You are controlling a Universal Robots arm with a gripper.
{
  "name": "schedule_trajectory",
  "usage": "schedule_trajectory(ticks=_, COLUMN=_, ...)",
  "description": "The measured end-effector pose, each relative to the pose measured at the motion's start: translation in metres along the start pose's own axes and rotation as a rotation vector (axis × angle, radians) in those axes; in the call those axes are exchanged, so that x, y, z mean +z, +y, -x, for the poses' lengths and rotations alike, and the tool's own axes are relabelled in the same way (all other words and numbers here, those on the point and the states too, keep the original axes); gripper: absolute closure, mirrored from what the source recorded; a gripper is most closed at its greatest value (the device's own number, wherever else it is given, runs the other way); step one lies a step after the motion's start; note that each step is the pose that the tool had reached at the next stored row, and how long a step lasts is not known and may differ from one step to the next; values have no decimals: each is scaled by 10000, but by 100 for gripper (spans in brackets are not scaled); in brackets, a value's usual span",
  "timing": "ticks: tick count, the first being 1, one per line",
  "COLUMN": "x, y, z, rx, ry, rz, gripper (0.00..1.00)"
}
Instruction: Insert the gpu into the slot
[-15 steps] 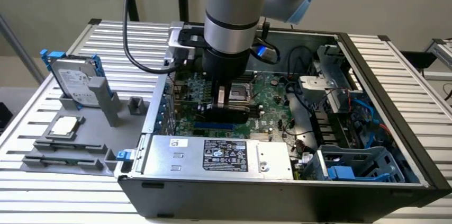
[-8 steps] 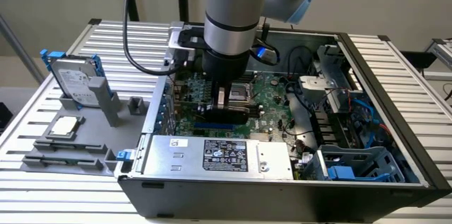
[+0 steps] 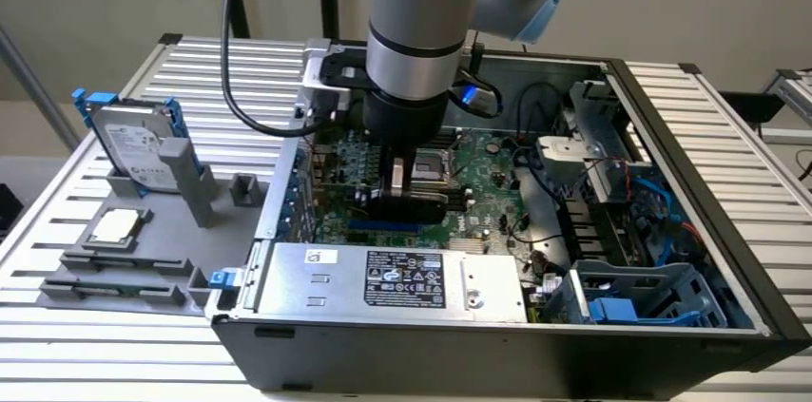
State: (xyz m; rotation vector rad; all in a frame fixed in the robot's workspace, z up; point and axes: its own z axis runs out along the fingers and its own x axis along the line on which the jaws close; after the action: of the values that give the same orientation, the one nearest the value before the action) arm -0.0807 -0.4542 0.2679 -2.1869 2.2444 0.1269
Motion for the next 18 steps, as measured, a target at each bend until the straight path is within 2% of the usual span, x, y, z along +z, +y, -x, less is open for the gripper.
schedule_trajectory(ticks=10, x=10, y=-1, z=1, rx=-17, ry=26, rz=9, gripper=74)
schedule_trajectory(ticks=18, x=27, y=-1, z=5, rx=-13, ry=47, rz=43, gripper=74)
